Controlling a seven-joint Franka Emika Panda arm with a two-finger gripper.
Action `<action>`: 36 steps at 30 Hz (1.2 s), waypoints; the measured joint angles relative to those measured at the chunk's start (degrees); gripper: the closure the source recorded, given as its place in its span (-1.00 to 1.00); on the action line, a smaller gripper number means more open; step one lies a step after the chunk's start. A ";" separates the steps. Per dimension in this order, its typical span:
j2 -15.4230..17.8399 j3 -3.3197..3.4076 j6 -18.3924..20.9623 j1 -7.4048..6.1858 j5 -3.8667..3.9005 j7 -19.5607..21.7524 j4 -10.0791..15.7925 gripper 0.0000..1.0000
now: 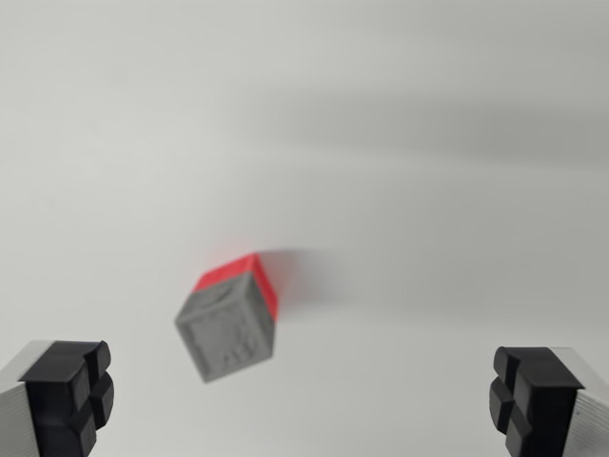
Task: Destack cube
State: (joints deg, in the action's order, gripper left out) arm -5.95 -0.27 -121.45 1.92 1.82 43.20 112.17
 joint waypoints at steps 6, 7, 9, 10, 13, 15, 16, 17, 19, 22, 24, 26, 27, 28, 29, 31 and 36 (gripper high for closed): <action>0.59 -0.17 -1.45 -0.10 -0.07 -1.65 2.41 -1.00; 0.70 -0.20 -1.75 -0.14 -0.08 -1.96 2.84 -1.00; 0.88 -0.24 -2.23 -0.19 -0.10 -2.45 3.56 -1.00; 1.01 -0.27 -2.53 -0.22 -0.12 -2.81 4.07 -1.00; 1.41 -0.38 -3.54 -0.30 -0.19 -3.92 5.64 -1.00; 1.62 -0.46 -4.26 -0.35 -0.24 -4.70 6.71 -1.00; 1.71 -0.50 -4.64 -0.39 -0.27 -5.11 7.24 -1.00; 1.79 -0.55 -5.00 -0.42 -0.31 -5.49 7.74 -1.00; 1.93 -0.64 -5.63 -0.46 -0.36 -6.19 8.63 -1.00; 2.19 -0.80 -6.73 -0.51 -0.41 -7.39 10.21 -1.00; 2.36 -0.93 -7.54 -0.56 -0.47 -8.26 11.35 -1.00; 2.54 -1.05 -8.38 -0.62 -0.54 -9.22 12.49 -1.00; 2.59 -1.08 -8.61 -0.64 -0.57 -9.49 12.81 -1.00; 2.68 -1.14 -9.12 -0.69 -0.61 -9.98 13.46 -1.00; 2.75 -1.20 -9.57 -0.73 -0.65 -10.51 14.10 -1.00; 2.86 -1.33 -10.50 -0.81 -0.72 -11.52 15.34 -1.00; 2.95 -1.62 -12.64 -1.02 -0.86 -13.77 17.96 -1.00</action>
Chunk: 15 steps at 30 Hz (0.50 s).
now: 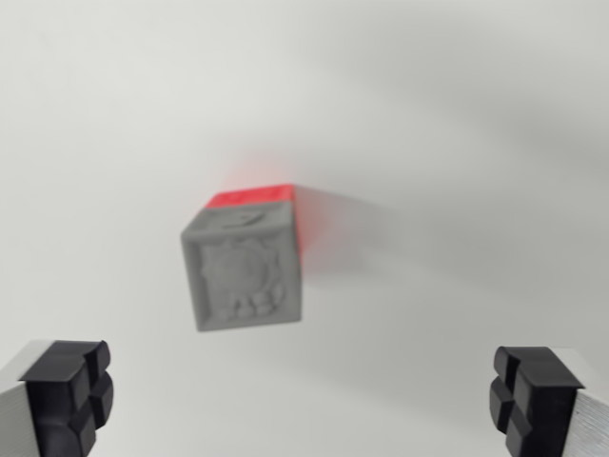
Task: Destack cube
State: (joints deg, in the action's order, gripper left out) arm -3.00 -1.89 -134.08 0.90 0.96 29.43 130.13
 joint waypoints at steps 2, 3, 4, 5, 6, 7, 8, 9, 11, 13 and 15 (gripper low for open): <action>0.03 -0.15 -1.10 -0.10 -0.07 -1.16 1.34 -1.00; 0.04 -0.18 -1.35 -0.12 -0.09 -1.42 1.62 -1.00; 0.04 -0.25 -1.86 -0.17 -0.13 -1.95 2.24 -1.00; 0.04 -0.34 -2.34 -0.20 -0.17 -2.52 2.84 -1.00; 0.04 -0.44 -2.87 -0.23 -0.21 -3.03 3.43 -1.00; 0.04 -0.53 -3.35 -0.26 -0.23 -3.53 4.00 -1.00; 0.04 -0.57 -3.59 -0.27 -0.25 -3.77 4.26 -1.00; 0.04 -0.67 -4.13 -0.29 -0.27 -4.31 4.83 -1.00; 0.01 -0.86 -5.17 -0.38 -0.31 -5.38 6.02 -1.00; -0.10 -1.04 -6.24 -0.50 -0.35 -6.44 7.20 -1.00; -0.36 -1.19 -7.19 -0.59 -0.36 -7.12 8.09 -1.00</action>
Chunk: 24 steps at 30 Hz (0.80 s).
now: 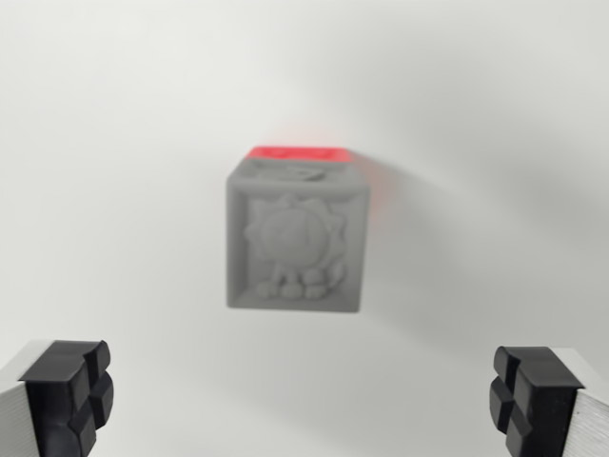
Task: Destack cube
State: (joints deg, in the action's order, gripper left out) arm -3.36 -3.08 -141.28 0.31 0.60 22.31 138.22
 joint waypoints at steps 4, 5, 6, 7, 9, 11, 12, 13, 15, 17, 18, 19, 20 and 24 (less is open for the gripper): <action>-1.84 -0.04 -2.30 -0.06 0.00 -0.12 0.31 -1.00; -2.57 -0.03 -3.01 -0.06 0.00 -0.12 0.35 -1.00; -3.33 -0.03 -3.71 -0.06 0.00 -0.12 0.41 -1.00; -3.68 -0.03 -4.04 -0.06 0.01 -0.12 0.44 -1.00; -4.97 -0.02 -5.40 -0.06 0.04 -0.12 0.59 -1.00; -6.06 0.00 -6.63 -0.07 0.10 -0.10 0.71 -1.00; -6.62 0.01 -7.29 -0.06 0.14 -0.08 0.74 -1.00; -7.14 0.02 -7.85 -0.07 0.18 -0.06 0.77 -1.00; -8.23 0.06 -8.94 -0.07 0.30 -0.01 0.78 -1.00; -9.06 0.09 -9.77 -0.07 0.39 0.03 0.79 -1.00; -9.60 0.12 -10.34 -0.08 0.45 0.06 0.79 -1.00; -10.10 0.15 -10.81 -0.09 0.50 0.09 0.79 -1.00; -10.60 0.18 -11.29 -0.11 0.56 0.12 0.79 -1.00; -12.28 0.29 -12.94 -0.16 0.77 0.23 0.76 -1.00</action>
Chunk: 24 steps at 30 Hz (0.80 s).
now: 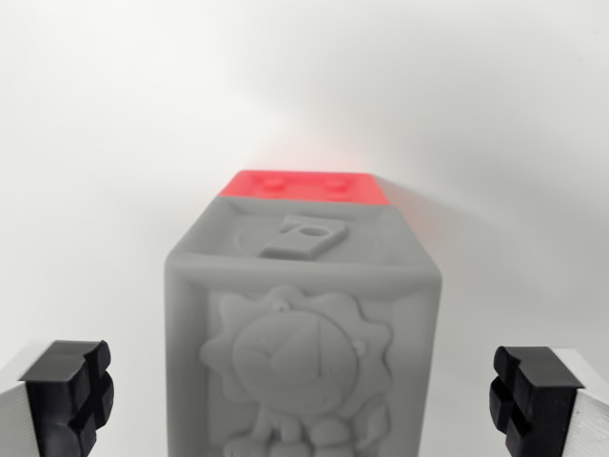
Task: Destack cube
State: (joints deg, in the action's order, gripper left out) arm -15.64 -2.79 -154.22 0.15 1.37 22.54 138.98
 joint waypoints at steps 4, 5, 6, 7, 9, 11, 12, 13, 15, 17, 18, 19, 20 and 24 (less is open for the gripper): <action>-1.66 0.13 -1.56 -0.11 0.16 0.12 -0.12 -1.00; -2.01 0.17 -1.89 -0.15 0.20 0.14 -0.15 -1.00; -2.35 0.20 -2.18 -0.18 0.23 0.16 -0.19 -1.00; -2.68 0.23 -2.44 -0.20 0.25 0.18 -0.24 -1.00; -3.23 0.29 -2.95 -0.23 0.28 0.22 -0.30 -1.00; -3.58 0.33 -3.29 -0.25 0.30 0.23 -0.35 -1.00; -3.78 0.35 -3.43 -0.26 0.31 0.24 -0.37 -1.00; -3.93 0.37 -3.56 -0.28 0.32 0.25 -0.40 -1.00; -4.09 0.40 -3.73 -0.31 0.32 0.25 -0.42 -1.00; -4.12 0.42 -3.80 -0.35 0.33 0.26 -0.43 1.00; -4.12 0.42 -3.81 -0.37 0.33 0.26 -0.44 1.00; -4.12 0.42 -3.81 -0.37 0.33 0.26 -0.44 1.00; -4.12 0.43 -3.81 -0.38 0.33 0.26 -0.45 1.00; -4.12 0.44 -3.82 -0.39 0.33 0.26 -0.45 1.00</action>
State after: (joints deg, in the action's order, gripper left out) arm -19.76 -2.36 -158.03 -0.24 1.70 22.81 138.52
